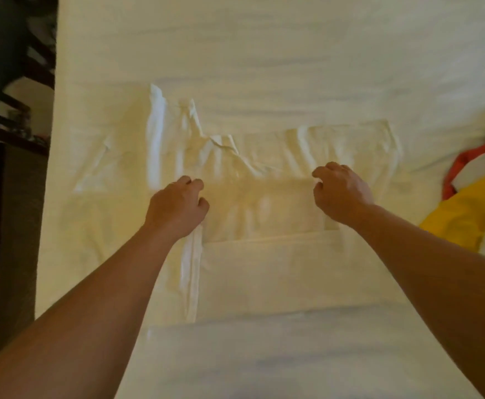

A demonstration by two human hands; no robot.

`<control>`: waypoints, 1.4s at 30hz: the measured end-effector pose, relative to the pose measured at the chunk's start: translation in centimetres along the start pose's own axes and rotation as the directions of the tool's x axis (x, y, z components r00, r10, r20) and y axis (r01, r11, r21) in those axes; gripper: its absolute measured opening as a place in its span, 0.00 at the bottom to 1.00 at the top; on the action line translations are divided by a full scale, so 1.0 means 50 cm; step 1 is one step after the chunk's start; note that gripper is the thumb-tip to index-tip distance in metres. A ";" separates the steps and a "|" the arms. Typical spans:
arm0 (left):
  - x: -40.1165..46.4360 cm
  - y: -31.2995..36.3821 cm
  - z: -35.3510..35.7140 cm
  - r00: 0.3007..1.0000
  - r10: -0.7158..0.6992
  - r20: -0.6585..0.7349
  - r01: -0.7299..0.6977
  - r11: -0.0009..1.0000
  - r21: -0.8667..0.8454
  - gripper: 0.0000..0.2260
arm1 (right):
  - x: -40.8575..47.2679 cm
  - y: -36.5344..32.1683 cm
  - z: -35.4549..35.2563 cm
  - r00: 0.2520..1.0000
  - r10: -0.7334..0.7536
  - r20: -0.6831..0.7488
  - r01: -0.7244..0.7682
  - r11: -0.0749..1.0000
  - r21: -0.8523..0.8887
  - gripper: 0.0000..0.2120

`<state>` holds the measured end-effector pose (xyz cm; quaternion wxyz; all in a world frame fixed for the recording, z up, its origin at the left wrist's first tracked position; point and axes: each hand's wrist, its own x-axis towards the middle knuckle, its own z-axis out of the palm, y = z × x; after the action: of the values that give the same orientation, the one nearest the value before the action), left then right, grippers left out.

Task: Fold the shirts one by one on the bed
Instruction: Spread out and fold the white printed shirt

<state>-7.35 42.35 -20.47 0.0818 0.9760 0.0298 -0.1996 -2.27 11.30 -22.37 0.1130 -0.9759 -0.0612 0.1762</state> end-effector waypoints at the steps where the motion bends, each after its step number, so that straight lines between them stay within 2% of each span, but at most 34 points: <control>1: 0.031 0.006 -0.007 1.000 -0.001 0.001 0.001 1.000 0.008 0.17 | 0.025 0.012 -0.012 1.000 0.021 -0.002 -0.021 1.000 -0.008 0.15; 4: 0.115 0.021 -0.023 1.000 0.012 -0.023 -0.010 0.997 0.078 0.20 | 0.094 0.045 -0.044 0.998 0.069 -0.015 -0.069 0.998 -0.009 0.19; 7: 0.187 0.031 -0.028 0.998 0.056 -0.029 -0.049 0.980 0.195 0.29 | 0.158 0.078 -0.070 0.995 0.101 0.000 -0.101 0.994 0.045 0.24; 9: 0.221 0.030 -0.025 0.993 0.116 0.000 -0.111 0.951 0.288 0.35 | 0.191 0.098 -0.076 0.996 0.077 0.042 -0.077 0.997 -0.001 0.29; 11: 0.243 0.029 -0.018 0.986 0.167 0.014 -0.161 0.922 0.351 0.37 | 0.212 0.116 -0.070 0.995 0.044 0.084 -0.036 0.995 -0.097 0.29; 13: 0.262 0.033 -0.005 0.982 0.190 -0.002 -0.175 0.907 0.384 0.35 | 0.226 0.133 -0.060 0.996 0.046 0.083 -0.030 0.983 -0.180 0.25; 19: 0.250 0.028 -0.001 0.978 0.178 -0.113 -0.107 0.879 0.464 0.24 | 0.221 0.137 -0.055 0.996 0.067 -0.051 -0.081 0.927 -0.365 0.18; 24: 0.180 0.020 0.003 0.946 0.224 -0.234 -0.100 0.889 0.447 0.10 | 0.155 0.143 -0.068 0.990 0.135 -0.038 -0.139 0.918 -0.372 0.11; 28: 0.090 0.025 0.002 0.956 0.191 -0.222 -0.075 0.893 0.444 0.12 | 0.055 0.159 -0.074 0.984 0.169 -0.054 -0.177 0.926 -0.335 0.11; 31: 0.017 0.024 0.014 0.954 0.219 -0.205 -0.110 0.892 0.439 0.11 | -0.029 0.169 -0.062 0.978 0.200 -0.051 -0.206 0.927 -0.313 0.11; 36: -0.067 0.017 0.054 0.943 0.260 -0.207 -0.152 0.892 0.426 0.16 | -0.126 0.191 -0.032 0.968 0.247 -0.037 -0.246 0.920 -0.304 0.10; 39: -0.095 0.011 0.079 0.910 0.335 -0.243 -0.206 0.876 0.436 0.12 | -0.149 0.201 -0.018 0.965 0.259 -0.047 -0.260 0.914 -0.313 0.09; 42: -0.116 0.005 0.106 0.868 0.404 -0.287 -0.258 0.863 0.434 0.02 | -0.159 0.207 -0.012 0.964 0.263 -0.047 -0.264 0.909 -0.323 0.10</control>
<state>-14.69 41.05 -22.95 -0.0833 0.9826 -0.1660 0.0027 -8.63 -0.08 -21.68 -0.0746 -0.9806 0.0429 0.1759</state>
